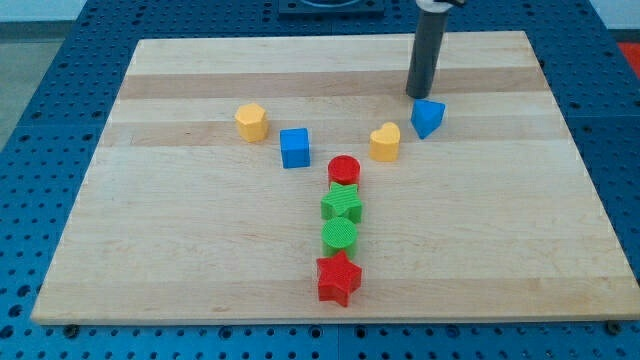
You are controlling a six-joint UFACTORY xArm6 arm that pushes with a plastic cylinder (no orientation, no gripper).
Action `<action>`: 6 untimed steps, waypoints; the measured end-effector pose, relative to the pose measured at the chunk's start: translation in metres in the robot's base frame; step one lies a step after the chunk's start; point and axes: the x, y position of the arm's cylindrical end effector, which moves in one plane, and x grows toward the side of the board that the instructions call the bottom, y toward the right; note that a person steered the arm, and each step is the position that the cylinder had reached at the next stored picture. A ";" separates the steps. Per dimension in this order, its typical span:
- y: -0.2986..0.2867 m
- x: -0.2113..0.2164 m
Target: Nudge the blue triangle right
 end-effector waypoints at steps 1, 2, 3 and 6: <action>-0.010 0.000; -0.018 0.000; -0.024 0.000; -0.036 -0.003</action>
